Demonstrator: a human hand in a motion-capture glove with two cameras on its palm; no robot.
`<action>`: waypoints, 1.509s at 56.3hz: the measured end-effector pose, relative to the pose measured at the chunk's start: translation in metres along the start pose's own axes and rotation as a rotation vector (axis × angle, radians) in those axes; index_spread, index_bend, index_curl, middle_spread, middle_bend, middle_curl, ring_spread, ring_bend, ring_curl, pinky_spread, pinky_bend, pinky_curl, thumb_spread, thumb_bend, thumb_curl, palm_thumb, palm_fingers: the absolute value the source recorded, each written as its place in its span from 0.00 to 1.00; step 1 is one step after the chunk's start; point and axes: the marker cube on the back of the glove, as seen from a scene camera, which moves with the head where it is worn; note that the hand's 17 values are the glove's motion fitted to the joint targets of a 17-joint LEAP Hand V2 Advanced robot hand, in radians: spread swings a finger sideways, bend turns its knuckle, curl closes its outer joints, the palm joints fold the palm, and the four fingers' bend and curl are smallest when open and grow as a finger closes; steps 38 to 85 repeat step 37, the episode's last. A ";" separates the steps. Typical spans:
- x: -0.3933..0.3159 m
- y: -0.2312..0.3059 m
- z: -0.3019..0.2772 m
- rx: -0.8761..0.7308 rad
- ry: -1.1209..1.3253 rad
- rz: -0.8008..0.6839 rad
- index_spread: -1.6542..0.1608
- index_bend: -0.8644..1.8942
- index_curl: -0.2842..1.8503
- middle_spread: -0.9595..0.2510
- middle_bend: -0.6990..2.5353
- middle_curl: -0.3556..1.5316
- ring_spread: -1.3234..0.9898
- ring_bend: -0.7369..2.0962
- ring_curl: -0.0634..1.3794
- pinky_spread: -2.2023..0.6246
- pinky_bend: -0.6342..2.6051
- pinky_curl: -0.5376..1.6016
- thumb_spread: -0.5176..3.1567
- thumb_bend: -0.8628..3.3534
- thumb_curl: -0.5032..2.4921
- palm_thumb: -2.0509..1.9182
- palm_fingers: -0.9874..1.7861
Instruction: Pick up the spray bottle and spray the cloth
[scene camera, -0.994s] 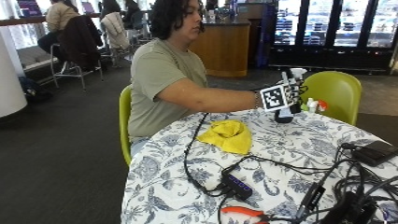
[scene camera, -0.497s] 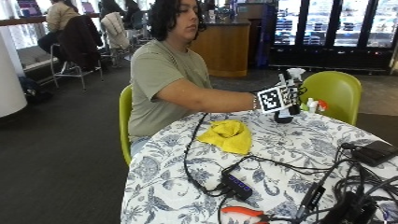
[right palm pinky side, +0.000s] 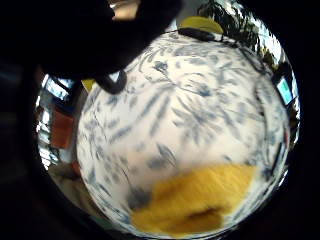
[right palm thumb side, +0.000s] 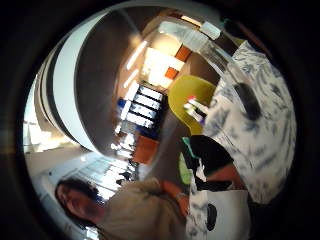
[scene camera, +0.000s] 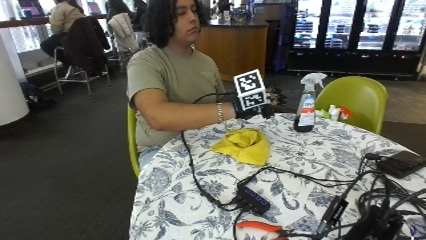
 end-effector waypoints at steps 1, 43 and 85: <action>0.000 0.011 -0.006 -0.032 0.025 -0.022 0.73 0.35 0.30 0.78 0.29 0.41 0.54 0.39 0.29 0.84 0.32 0.42 0.41 0.19 0.34 0.69 0.50; -0.047 0.229 -0.125 -0.245 0.359 -0.120 0.69 0.37 0.27 0.74 0.27 0.37 0.52 0.38 0.27 0.85 0.28 0.41 0.45 0.20 0.29 0.66 0.49; -0.047 0.229 -0.125 -0.245 0.359 -0.120 0.69 0.37 0.27 0.74 0.27 0.37 0.52 0.38 0.27 0.85 0.28 0.41 0.45 0.20 0.29 0.66 0.49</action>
